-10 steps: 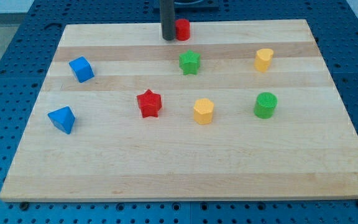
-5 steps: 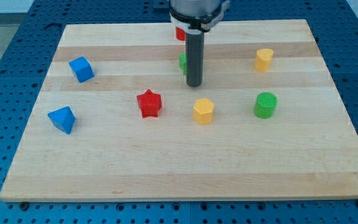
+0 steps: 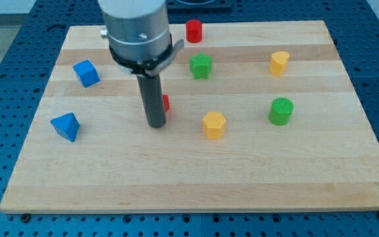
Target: Push the red star closer to the green star
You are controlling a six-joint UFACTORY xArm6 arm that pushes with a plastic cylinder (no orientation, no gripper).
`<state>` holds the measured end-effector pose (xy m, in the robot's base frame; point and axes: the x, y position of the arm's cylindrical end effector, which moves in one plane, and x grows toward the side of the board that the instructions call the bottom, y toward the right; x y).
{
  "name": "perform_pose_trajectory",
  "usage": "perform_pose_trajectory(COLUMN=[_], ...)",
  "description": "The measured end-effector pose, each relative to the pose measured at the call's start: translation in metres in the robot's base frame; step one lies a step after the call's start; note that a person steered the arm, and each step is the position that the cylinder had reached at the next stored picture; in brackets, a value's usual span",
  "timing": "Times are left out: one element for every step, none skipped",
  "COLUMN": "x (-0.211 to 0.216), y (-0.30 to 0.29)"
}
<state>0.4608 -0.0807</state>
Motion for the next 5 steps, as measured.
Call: perform_pose_trajectory(x=[-0.038, -0.069, -0.074, -0.038, -0.054], y=[-0.004, -0.010, -0.010, -0.021, -0.045])
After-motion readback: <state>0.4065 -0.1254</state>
